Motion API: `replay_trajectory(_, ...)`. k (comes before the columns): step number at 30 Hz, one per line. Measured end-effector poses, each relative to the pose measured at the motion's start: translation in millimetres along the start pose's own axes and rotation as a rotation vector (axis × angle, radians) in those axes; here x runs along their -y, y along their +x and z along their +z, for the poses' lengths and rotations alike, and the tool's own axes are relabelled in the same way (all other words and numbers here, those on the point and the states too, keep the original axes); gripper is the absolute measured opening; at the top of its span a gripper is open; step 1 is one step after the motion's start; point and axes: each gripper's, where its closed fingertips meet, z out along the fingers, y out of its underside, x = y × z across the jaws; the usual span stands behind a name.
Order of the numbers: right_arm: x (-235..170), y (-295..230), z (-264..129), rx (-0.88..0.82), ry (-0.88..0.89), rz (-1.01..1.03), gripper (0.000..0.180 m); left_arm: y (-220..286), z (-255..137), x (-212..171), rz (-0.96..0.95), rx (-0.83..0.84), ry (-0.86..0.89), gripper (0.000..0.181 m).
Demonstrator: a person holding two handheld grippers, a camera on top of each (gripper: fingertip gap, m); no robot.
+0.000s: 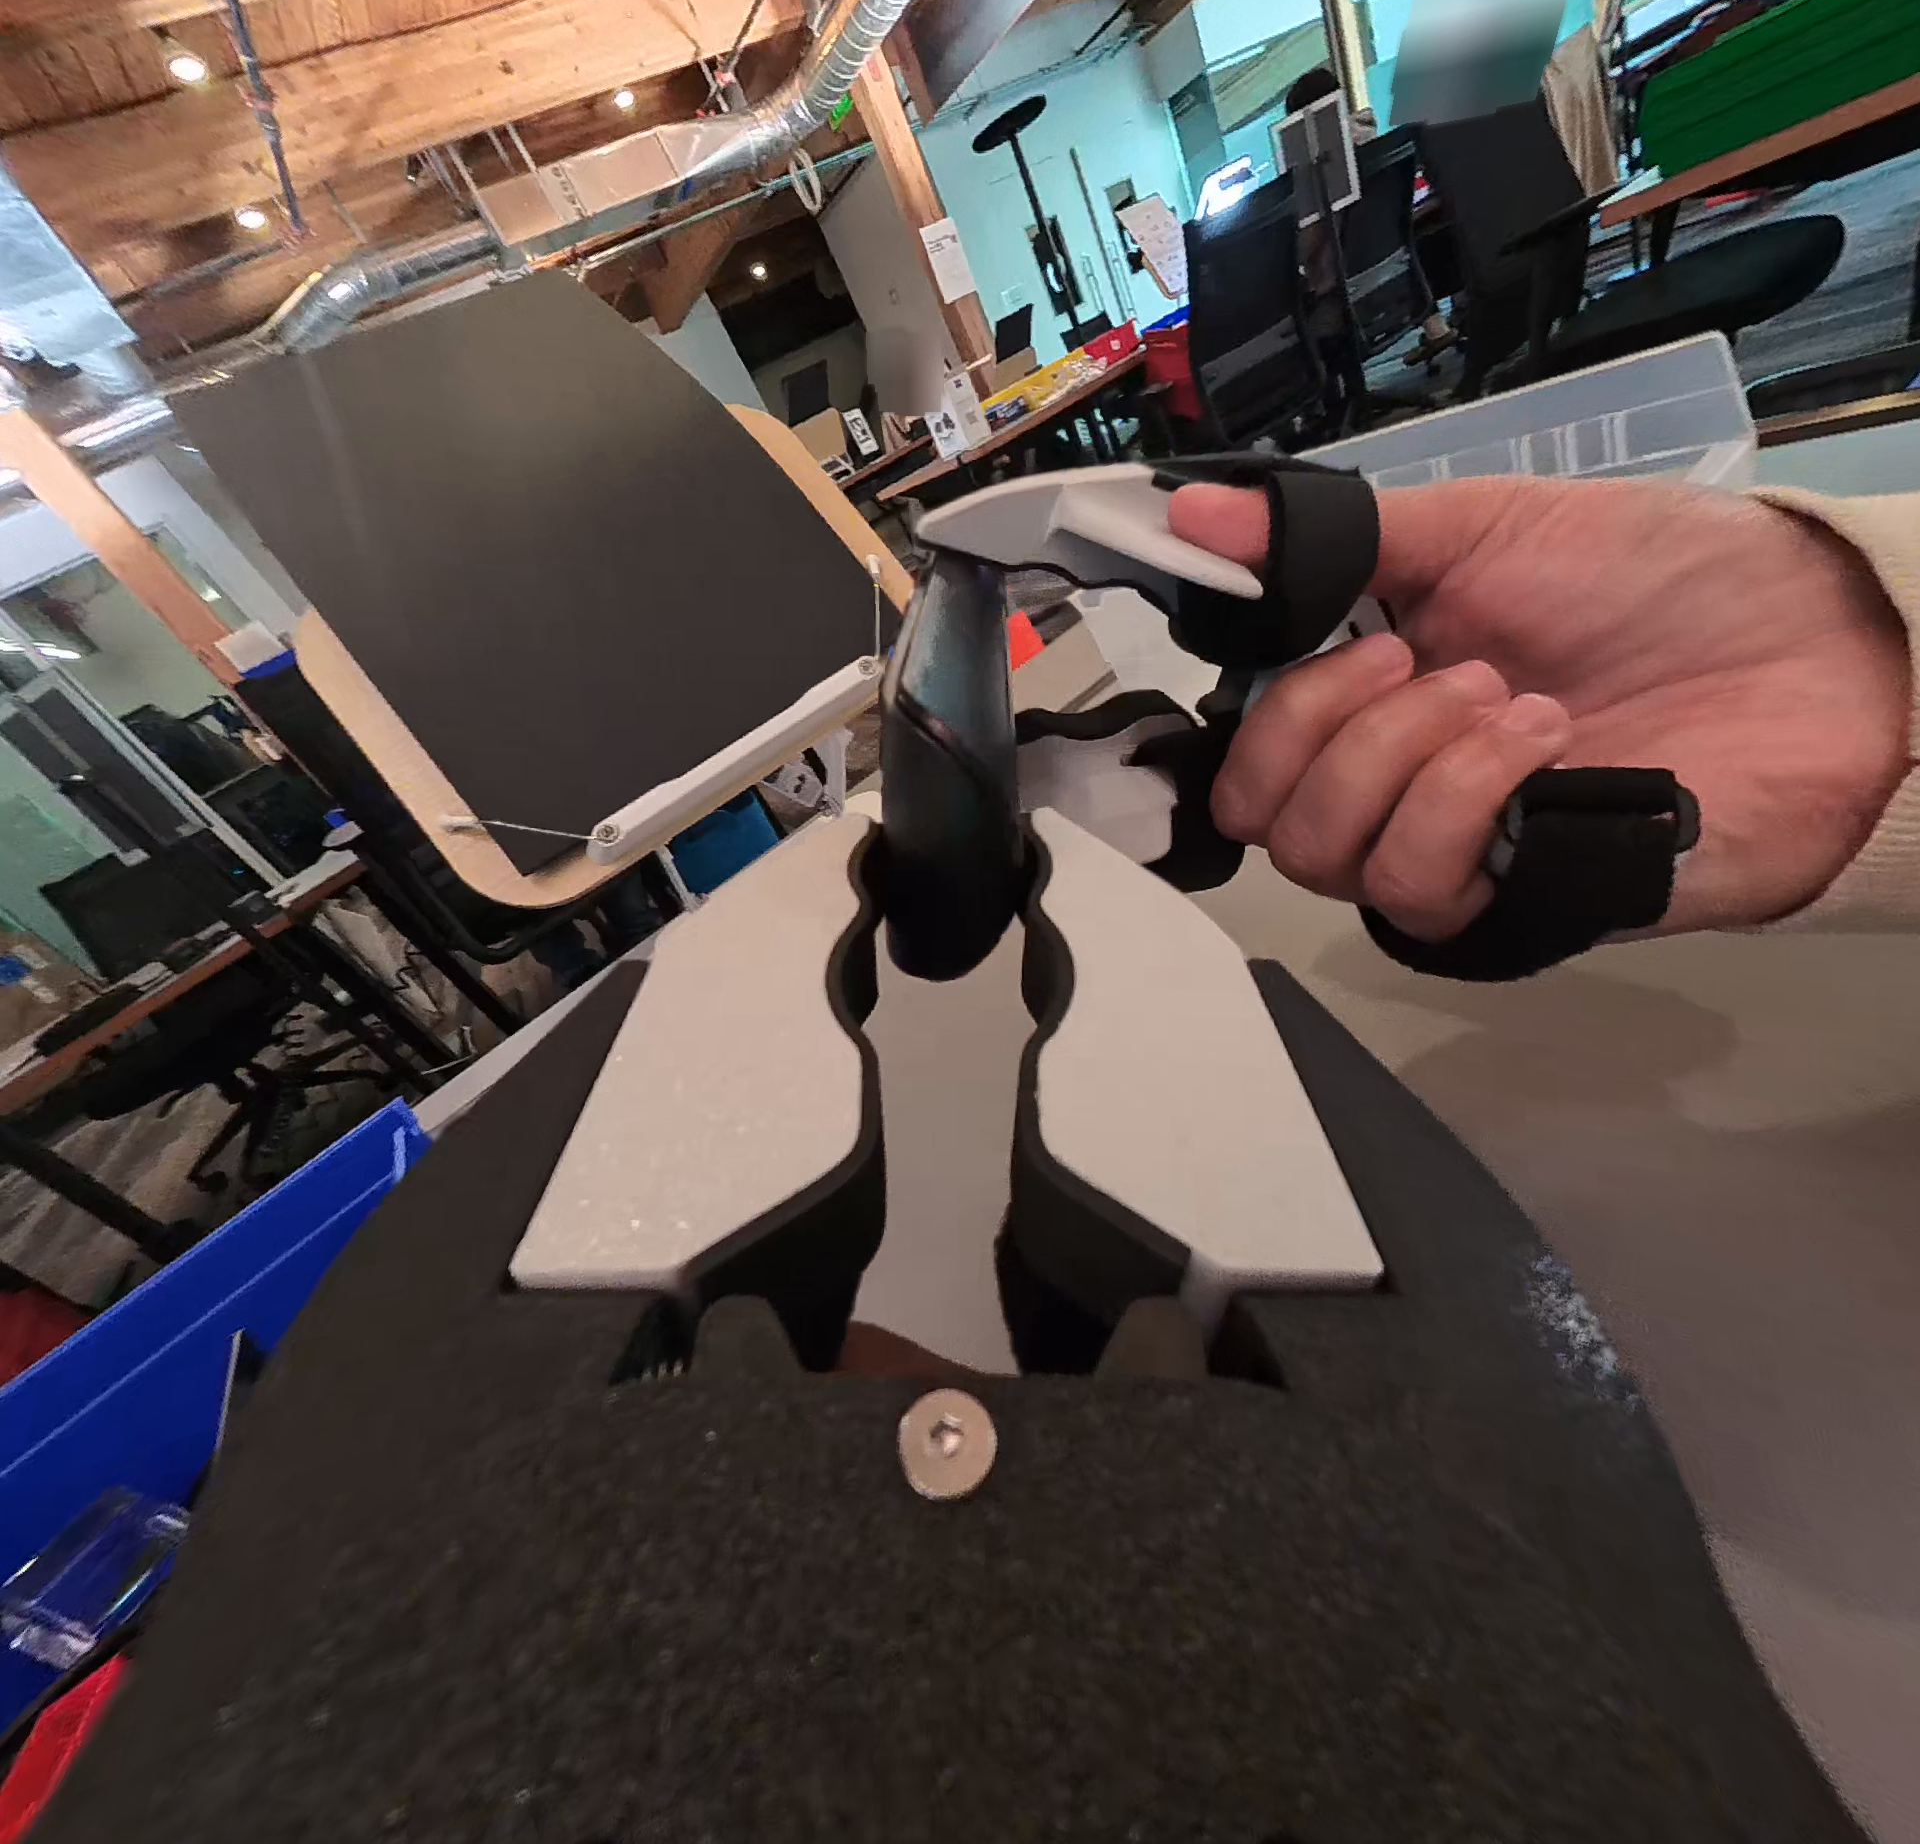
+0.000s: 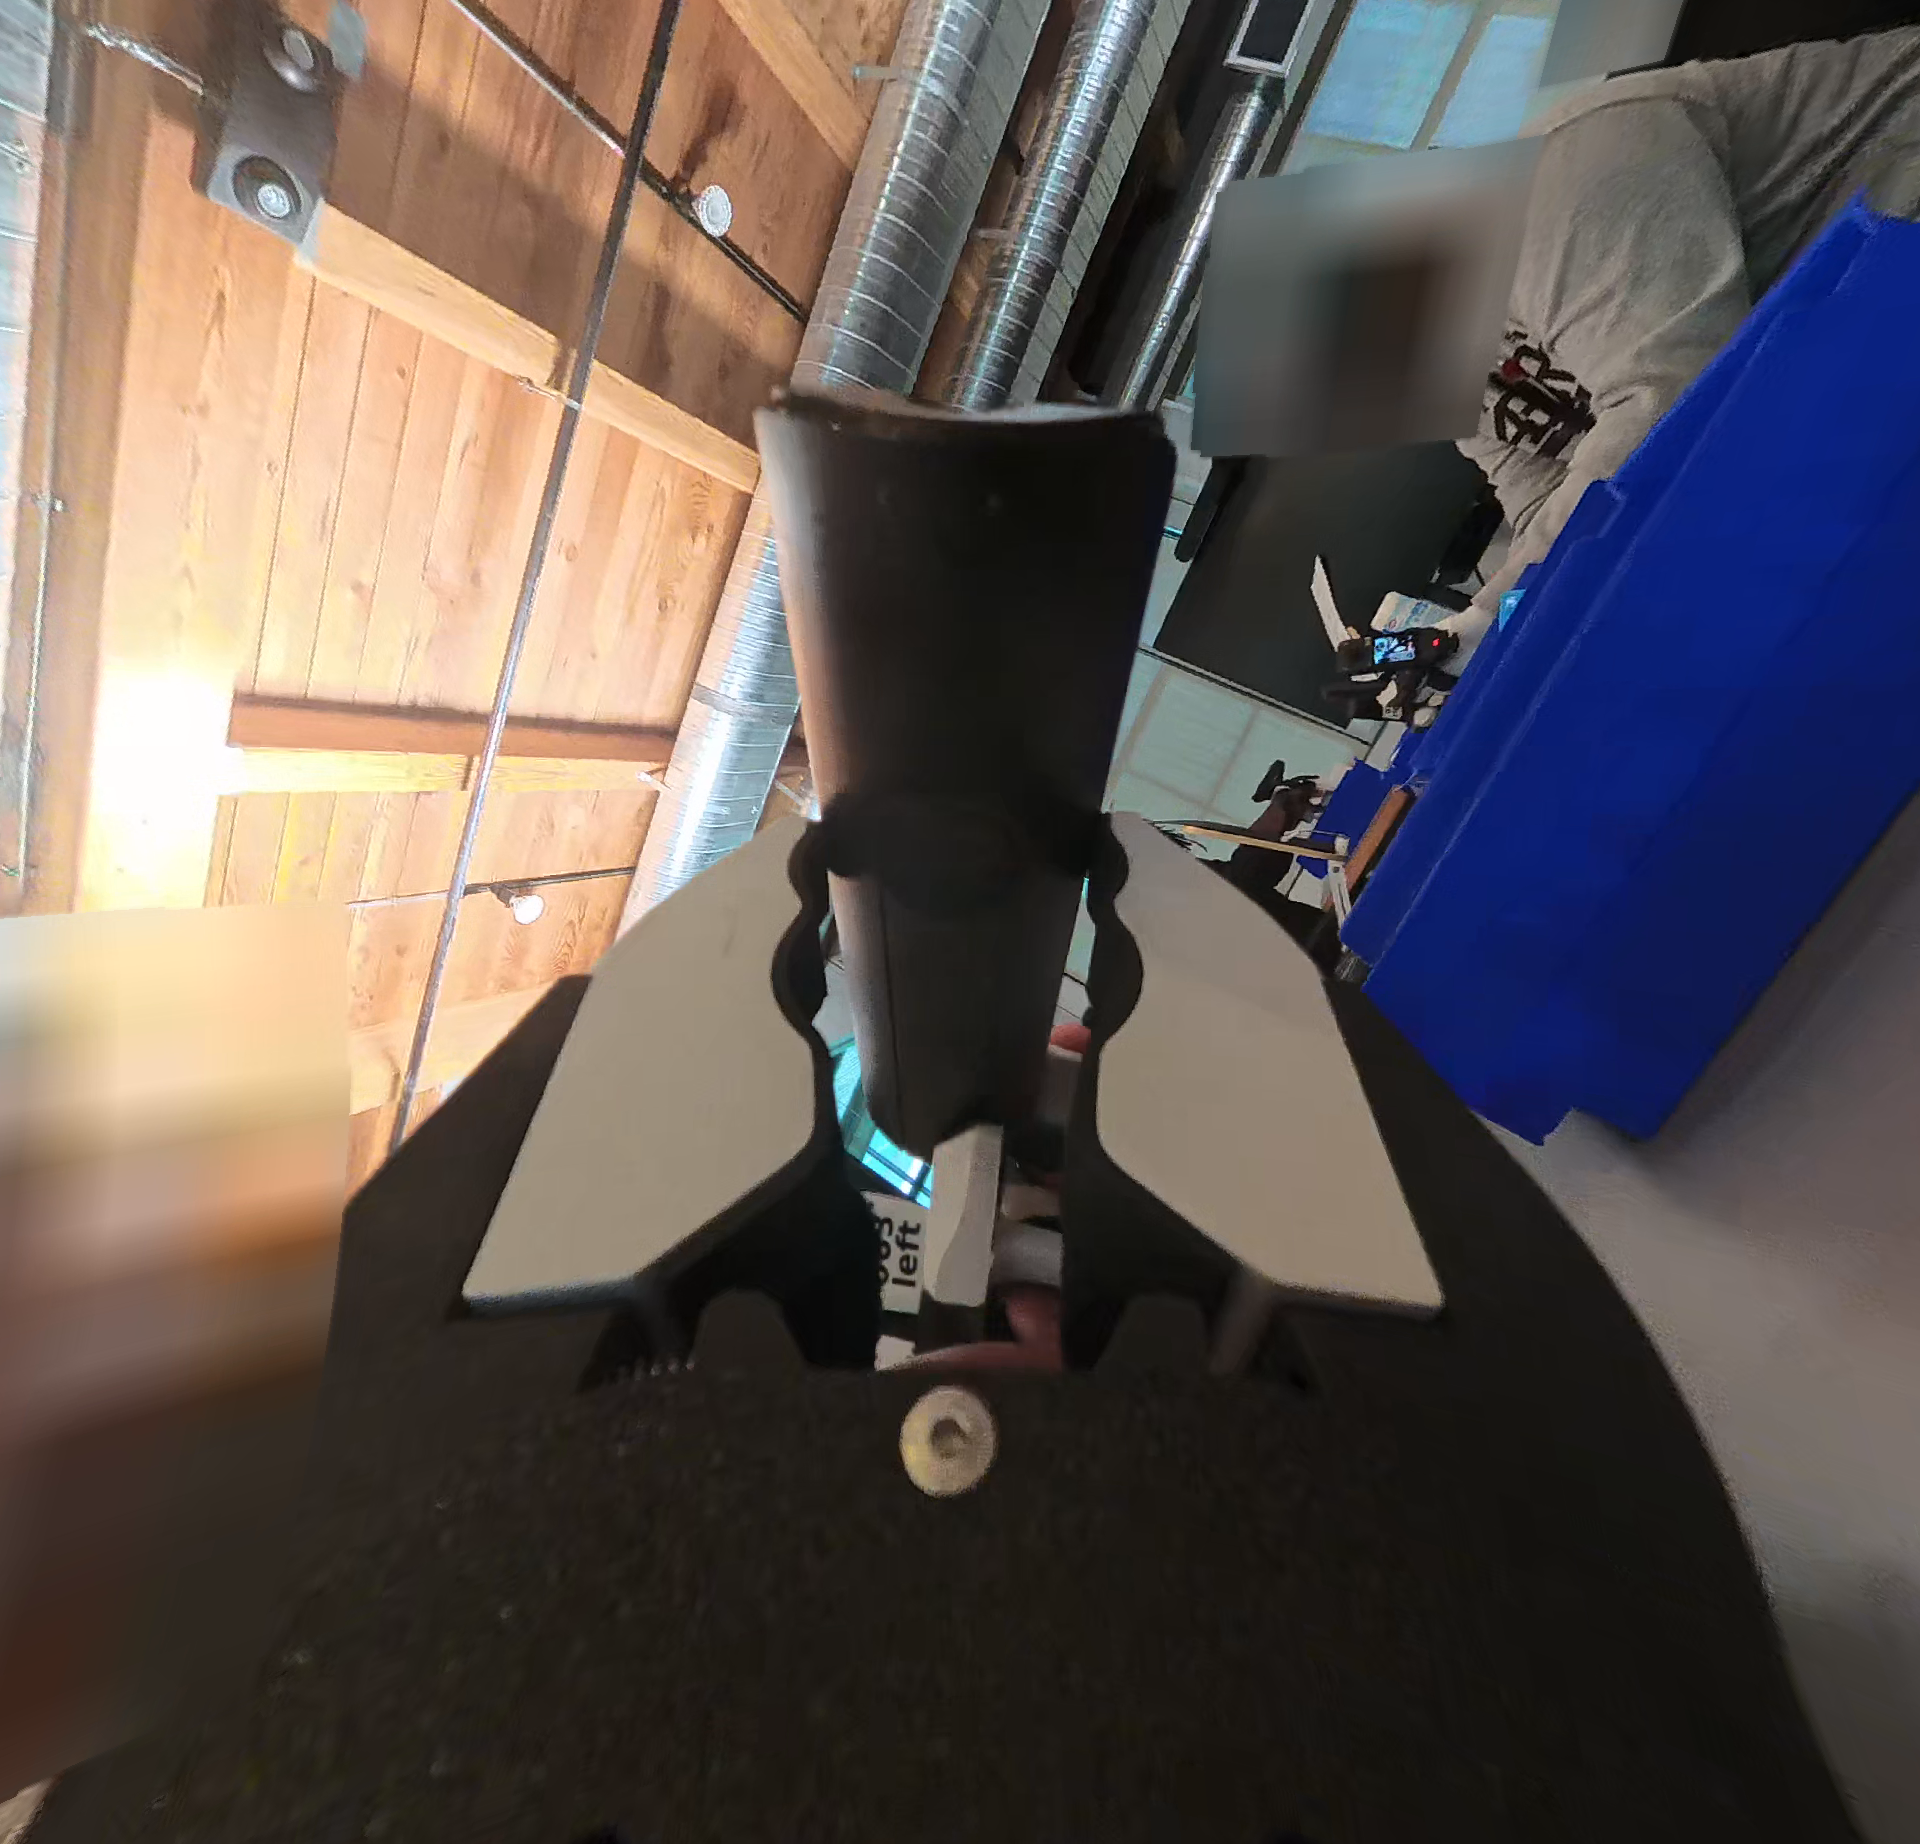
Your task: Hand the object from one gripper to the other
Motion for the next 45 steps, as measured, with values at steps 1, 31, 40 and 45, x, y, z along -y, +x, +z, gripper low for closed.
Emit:
replay_trajectory(1,0.0,1.9,-1.0,-0.004,-0.002,0.003,0.048,-0.3,0.1,-2.0,-0.004,-0.013,-0.009,0.022)
replay_trajectory(31,-14.4,-8.3,-66.6,-0.086,-0.659,-0.806,0.054,-1.0,-20.2,-5.0,-0.697,-0.559,0.065,0.022)
replay_trajectory(40,-19.0,8.1,-64.6,-0.136,-0.68,-0.748,0.024,-8.2,-11.3,-23.0,-0.641,-0.438,-0.01,0.031)
replay_trajectory(45,-13.0,27.6,-69.7,-0.233,-0.686,-0.753,0.024,-23.8,-5.1,-48.7,-0.469,-0.251,-0.147,0.047)
